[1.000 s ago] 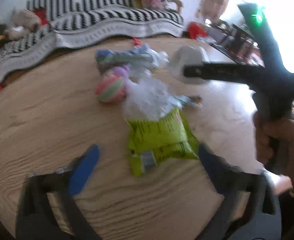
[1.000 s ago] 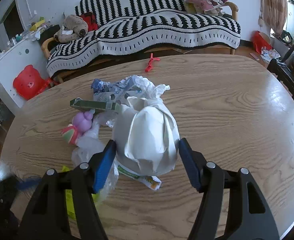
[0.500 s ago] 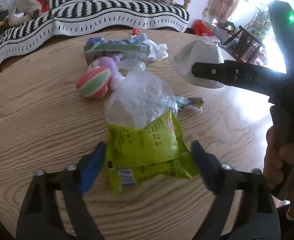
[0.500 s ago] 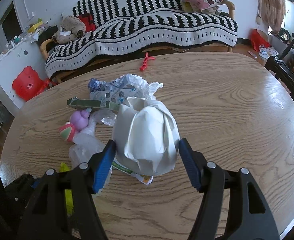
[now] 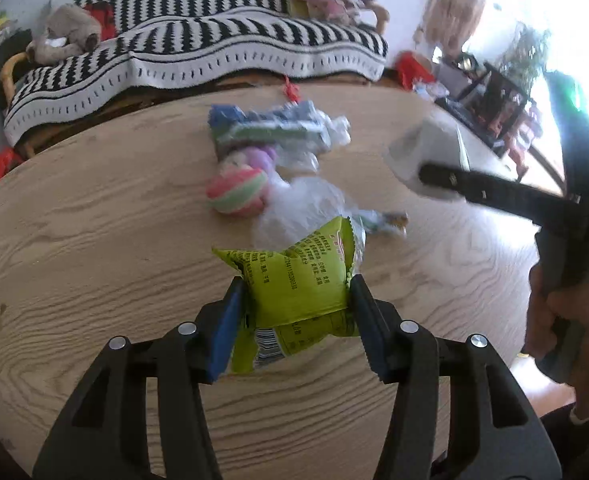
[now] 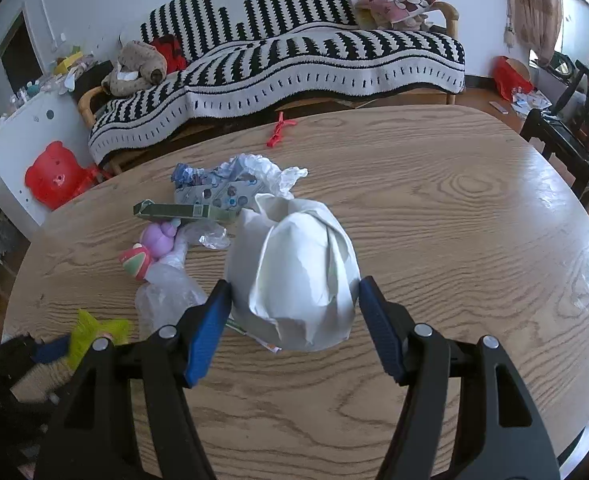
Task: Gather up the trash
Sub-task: 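Carry both bags to the black bin and open both tools to drop them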
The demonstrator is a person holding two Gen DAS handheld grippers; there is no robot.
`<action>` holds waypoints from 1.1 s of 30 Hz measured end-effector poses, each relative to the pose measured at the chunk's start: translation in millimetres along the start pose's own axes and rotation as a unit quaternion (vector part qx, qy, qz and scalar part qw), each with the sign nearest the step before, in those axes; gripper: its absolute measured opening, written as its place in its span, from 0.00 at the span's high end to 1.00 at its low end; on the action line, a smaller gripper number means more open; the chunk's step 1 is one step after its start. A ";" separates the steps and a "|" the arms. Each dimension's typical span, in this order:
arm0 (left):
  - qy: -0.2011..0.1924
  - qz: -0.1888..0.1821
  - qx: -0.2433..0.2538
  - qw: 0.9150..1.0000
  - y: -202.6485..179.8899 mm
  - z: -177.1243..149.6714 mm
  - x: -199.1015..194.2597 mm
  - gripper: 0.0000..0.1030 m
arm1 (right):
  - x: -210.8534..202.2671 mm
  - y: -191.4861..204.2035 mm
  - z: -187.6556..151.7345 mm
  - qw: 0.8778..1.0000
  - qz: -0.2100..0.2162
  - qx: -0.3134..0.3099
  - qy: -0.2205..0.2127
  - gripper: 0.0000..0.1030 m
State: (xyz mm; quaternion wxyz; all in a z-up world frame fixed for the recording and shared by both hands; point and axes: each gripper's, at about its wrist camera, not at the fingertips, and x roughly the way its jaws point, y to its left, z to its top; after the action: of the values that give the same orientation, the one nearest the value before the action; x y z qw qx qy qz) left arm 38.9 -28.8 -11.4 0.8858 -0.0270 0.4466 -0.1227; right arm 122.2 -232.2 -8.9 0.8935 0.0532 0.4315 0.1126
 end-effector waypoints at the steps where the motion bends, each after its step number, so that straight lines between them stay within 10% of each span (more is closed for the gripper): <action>1: -0.005 -0.001 -0.003 1.000 2.8 1.0 -3.3 0.49 | -1.9 -0.5 -0.6 1.000 0.001 0.000 -0.001 0.37; 17: -0.023 -0.024 0.034 0.999 -59.1 10.1 5.0 0.49 | -57.1 -42.8 -25.2 0.999 -0.015 0.019 -0.020 0.37; 33: -0.010 -0.179 0.138 0.974 -285.4 -6.9 44.3 0.49 | -190.5 -265.8 -134.7 0.974 -0.126 0.182 -0.057 0.37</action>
State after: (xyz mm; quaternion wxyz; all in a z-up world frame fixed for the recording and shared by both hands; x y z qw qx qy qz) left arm 3.5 -315.5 -5.4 0.8490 0.0149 0.4049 -0.3393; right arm -56.8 -537.2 0.9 0.8987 0.1666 0.3967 -0.0846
